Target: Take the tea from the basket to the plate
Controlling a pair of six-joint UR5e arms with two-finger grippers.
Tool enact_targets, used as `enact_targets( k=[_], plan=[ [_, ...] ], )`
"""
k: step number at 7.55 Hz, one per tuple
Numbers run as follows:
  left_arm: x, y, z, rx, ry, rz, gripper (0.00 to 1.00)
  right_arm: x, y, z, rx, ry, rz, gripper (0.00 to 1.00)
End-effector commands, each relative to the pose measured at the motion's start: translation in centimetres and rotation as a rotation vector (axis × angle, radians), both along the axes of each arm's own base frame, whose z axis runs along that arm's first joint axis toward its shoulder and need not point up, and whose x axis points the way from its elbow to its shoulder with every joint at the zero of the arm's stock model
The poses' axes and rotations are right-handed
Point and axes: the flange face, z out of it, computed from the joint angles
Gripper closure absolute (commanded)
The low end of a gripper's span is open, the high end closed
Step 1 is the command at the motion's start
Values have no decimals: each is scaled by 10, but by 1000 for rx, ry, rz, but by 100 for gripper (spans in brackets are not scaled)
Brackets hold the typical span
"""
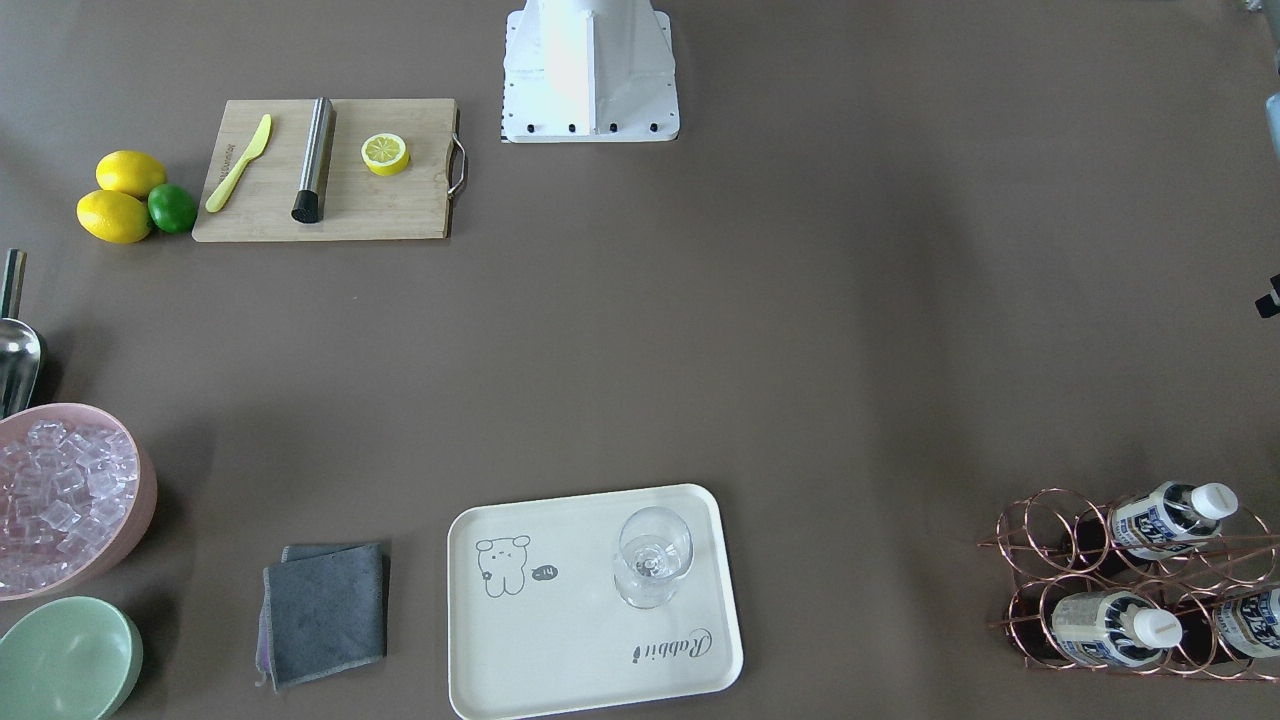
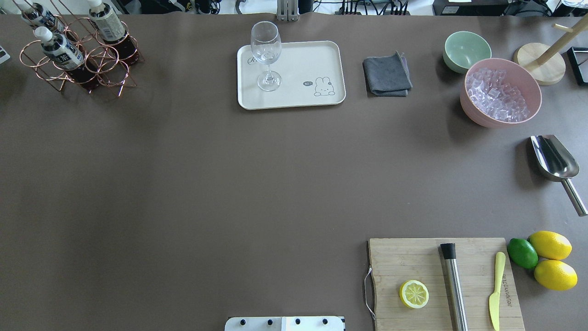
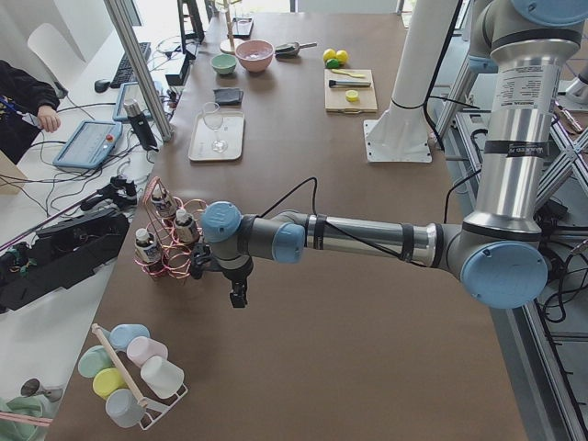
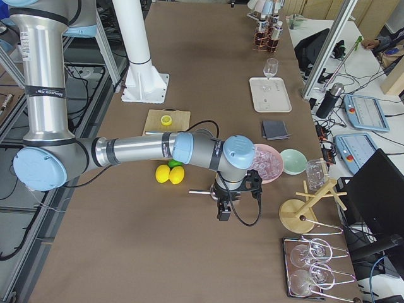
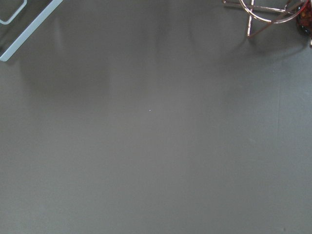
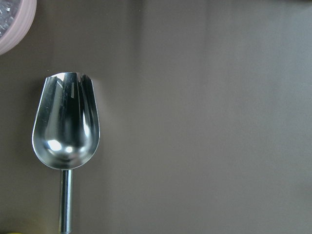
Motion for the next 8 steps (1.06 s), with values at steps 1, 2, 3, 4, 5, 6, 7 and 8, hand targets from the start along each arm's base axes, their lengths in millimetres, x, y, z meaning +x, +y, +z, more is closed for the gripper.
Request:
enact_targets(
  k=[1, 2, 3, 4, 5, 6, 7, 8],
  plan=[
    [-7, 19, 4, -7, -1, -6, 1, 0, 0, 1, -3, 0, -1, 0],
    [-14, 24, 0, 2, -1, -21, 1, 0, 0, 1, -3, 0, -1, 0],
    [-26, 38, 11, -19, -2, -42, 1, 0, 0, 2, -6, 0, -1, 0],
    [-37, 47, 21, -37, -3, -62, 1, 0, 0, 2, -6, 0, -1, 0],
    [-36, 47, 20, -39, -5, -61, 1, 0, 0, 2, -6, 0, -1, 0],
    [-34, 48, 23, -38, -32, -56, 1, 0, 0, 2, -7, -2, 1, 0],
    [-35, 46, 19, -16, -36, -49, 1, 0, 0, 2, -8, 0, 1, 0],
    [-34, 44, 7, 59, -33, 6, 1, 0, 0, 2, -8, 0, 1, 0]
  ],
)
